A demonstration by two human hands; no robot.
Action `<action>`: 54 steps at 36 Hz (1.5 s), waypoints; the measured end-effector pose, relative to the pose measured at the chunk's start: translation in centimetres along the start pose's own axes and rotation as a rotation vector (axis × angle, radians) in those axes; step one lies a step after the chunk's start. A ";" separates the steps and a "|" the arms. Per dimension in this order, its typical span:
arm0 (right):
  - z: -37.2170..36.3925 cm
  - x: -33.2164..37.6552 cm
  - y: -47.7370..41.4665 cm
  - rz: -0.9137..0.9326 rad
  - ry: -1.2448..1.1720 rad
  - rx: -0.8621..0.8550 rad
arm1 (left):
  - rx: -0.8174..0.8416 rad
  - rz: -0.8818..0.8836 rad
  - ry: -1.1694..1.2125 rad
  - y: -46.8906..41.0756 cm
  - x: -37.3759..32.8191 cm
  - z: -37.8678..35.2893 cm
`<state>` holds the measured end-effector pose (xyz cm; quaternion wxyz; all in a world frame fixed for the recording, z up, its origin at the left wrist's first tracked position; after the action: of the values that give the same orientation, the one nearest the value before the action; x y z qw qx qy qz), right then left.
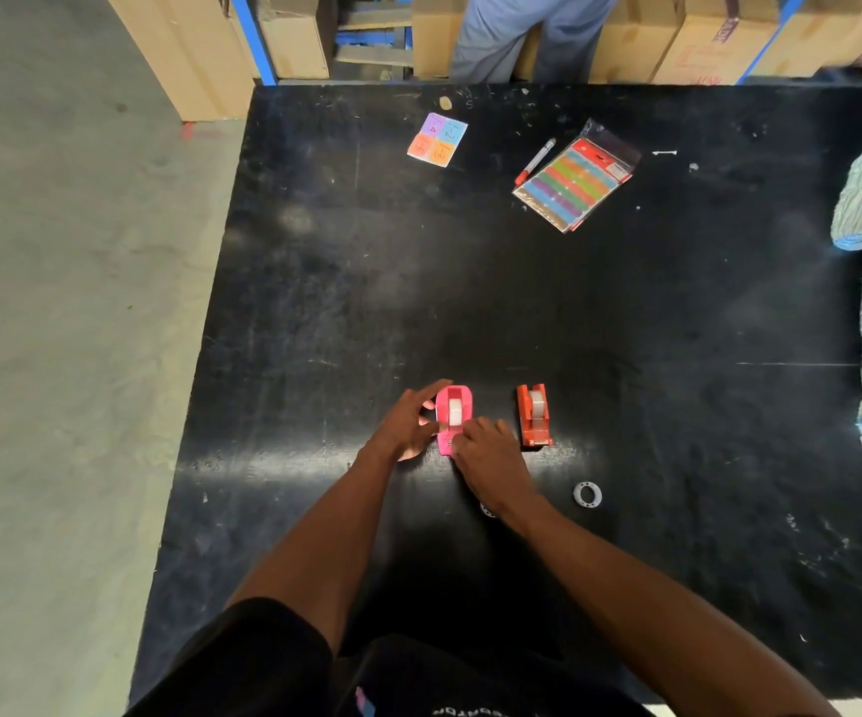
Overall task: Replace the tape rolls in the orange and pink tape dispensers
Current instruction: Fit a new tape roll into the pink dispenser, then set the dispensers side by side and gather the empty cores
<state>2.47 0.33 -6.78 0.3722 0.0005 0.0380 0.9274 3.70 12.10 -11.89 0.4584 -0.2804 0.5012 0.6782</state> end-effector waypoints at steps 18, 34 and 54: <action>1.1 -1.1 3.0 0.121 0.012 -0.005 | -0.082 0.118 -0.121 1.7 -1.3 0.9; -0.5 -12.8 13.6 -0.316 0.035 0.051 | 0.004 -0.287 -0.321 10.2 -4.6 -9.8; -0.1 -5.6 9.4 0.006 -0.402 0.182 | -0.001 -0.283 -0.364 10.8 -2.0 -4.7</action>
<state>0.01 -10.35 -6.08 0.3678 0.2191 0.0468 0.9025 -5.54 6.22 -7.23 0.6317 -0.2213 0.3657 0.6467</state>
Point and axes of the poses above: each hand's wrist, its own y-axis away from the middle knuckle, its own z-axis out of the back of the hand, x = y × z, the point moved 9 cm from there along -y, towards the middle knuckle, and after that the axes turned 10 degrees about y, right-handed, at the moved point
